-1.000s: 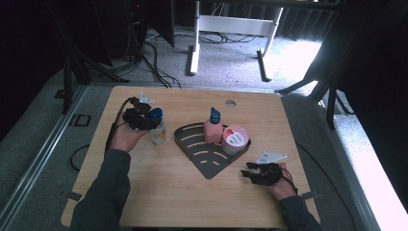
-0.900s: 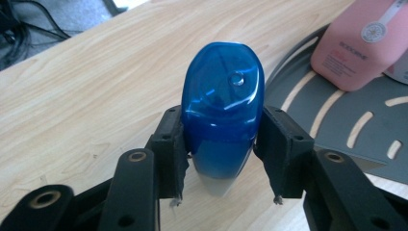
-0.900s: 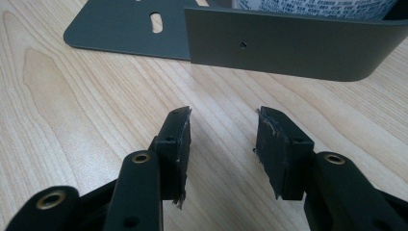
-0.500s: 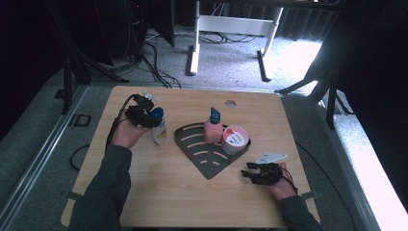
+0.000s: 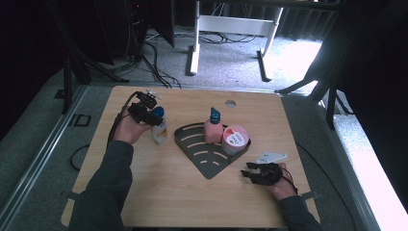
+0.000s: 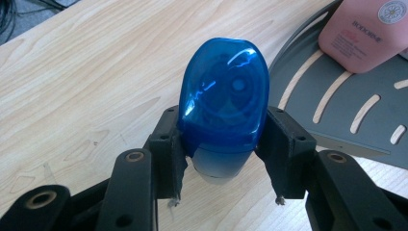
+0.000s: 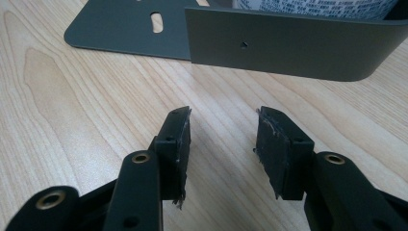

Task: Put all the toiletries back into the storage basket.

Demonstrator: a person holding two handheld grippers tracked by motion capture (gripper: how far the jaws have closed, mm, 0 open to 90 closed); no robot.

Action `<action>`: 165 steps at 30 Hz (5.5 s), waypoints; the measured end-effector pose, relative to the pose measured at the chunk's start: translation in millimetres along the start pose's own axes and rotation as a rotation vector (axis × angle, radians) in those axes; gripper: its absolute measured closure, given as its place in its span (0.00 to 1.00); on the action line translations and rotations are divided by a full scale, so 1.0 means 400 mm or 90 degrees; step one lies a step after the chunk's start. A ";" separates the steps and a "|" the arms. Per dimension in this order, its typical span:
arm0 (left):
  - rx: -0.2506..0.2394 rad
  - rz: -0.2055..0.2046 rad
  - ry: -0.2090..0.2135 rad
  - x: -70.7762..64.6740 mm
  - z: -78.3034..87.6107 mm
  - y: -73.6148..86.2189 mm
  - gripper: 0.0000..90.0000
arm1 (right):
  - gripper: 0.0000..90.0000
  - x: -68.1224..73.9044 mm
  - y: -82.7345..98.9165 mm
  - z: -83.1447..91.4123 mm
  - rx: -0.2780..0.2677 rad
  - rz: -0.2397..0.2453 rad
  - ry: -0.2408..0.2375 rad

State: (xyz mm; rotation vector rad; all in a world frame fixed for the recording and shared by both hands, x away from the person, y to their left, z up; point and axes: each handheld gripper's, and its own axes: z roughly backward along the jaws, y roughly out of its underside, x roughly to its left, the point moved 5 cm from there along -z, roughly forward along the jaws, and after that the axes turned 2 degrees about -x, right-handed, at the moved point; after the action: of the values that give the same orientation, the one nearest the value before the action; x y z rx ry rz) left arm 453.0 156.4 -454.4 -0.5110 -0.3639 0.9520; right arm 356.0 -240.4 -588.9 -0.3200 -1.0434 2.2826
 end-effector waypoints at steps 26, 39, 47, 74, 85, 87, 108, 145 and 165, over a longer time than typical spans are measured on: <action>0.071 -0.028 0.012 0.000 -0.073 0.010 0.54 | 0.62 0.000 0.000 0.000 0.000 -0.001 -0.003; 0.102 -0.036 0.028 0.002 -0.106 0.019 0.54 | 0.62 -0.001 0.000 0.000 -0.001 -0.001 -0.003; 0.115 -0.045 0.036 0.005 -0.121 0.024 0.55 | 0.62 -0.001 0.000 0.000 -0.001 -0.001 -0.003; 0.130 -0.075 0.050 -0.005 -0.125 0.031 0.62 | 0.62 0.000 0.000 0.000 0.000 -0.001 -0.002; 0.130 -0.068 0.044 -0.004 -0.122 0.034 0.62 | 0.62 -0.001 0.000 0.000 -0.001 -0.001 -0.003; 0.131 -0.064 0.047 -0.004 -0.122 0.034 0.62 | 0.62 -0.001 0.000 0.000 -0.001 -0.001 -0.003; 0.105 -0.071 0.074 -0.012 -0.071 0.015 0.62 | 0.62 0.000 0.000 -0.001 -0.001 -0.001 -0.002; 0.069 -0.114 0.090 -0.075 -0.039 -0.052 0.62 | 0.62 0.000 -0.001 -0.001 0.000 0.000 -0.001; 0.069 -0.130 0.105 -0.123 -0.068 -0.081 0.62 | 0.62 0.000 -0.001 -0.001 0.000 0.001 -0.001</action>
State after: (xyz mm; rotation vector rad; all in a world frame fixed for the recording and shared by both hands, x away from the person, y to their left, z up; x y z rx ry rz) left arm 462.2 92.8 -462.1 -0.4407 -0.2096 0.7225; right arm 356.1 -240.0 -588.8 -0.3180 -1.0438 2.2849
